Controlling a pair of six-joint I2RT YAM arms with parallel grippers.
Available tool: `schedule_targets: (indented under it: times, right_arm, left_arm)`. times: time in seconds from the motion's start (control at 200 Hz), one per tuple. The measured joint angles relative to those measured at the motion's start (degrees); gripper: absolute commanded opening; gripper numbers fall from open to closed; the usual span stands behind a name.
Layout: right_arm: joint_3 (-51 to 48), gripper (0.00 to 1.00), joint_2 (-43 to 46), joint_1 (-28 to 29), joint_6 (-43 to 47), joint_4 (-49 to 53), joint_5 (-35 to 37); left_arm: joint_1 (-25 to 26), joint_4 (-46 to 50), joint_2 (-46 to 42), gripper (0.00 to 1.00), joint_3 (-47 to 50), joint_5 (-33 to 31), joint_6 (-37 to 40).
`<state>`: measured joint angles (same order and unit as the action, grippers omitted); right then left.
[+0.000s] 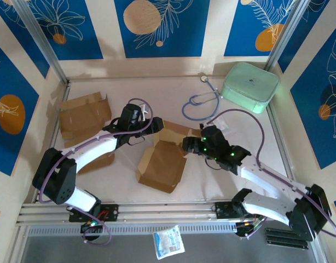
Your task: Fold the paper box
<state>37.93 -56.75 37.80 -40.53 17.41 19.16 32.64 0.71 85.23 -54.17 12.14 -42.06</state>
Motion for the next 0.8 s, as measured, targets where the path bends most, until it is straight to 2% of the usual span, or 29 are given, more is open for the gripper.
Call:
schedule_targets:
  times: [0.175,0.385,0.52,0.605,0.695,0.8]
  right_arm:
    - [-1.2,0.77,1.1,-7.4,2.6,2.2,0.6]
    - [-2.2,0.76,1.0,-9.4,4.8,3.9,1.5]
    - [-3.4,0.65,1.0,-9.6,6.4,4.1,1.5]
    - [-4.3,0.57,0.5,-9.5,7.3,3.5,0.5]
    - [-4.5,0.47,-1.3,-9.4,7.2,2.6,-0.1]
    - [-4.5,0.36,-3.8,-8.6,7.6,1.2,-0.2]
  left_arm:
    - [0.5,0.9,-1.1,0.77,0.0,-0.7,0.6]
    - [1.3,4.6,-9.6,0.77,0.3,-5.9,2.6]
    - [4.1,7.8,-17.4,0.63,0.8,-11.4,4.8]
    - [8.3,10.3,-20.5,0.55,0.8,-14.9,5.7]
    - [13.8,12.6,-20.8,0.45,0.8,-17.9,7.2]
    - [20.7,14.5,-17.3,0.31,0.8,-19.9,7.2]
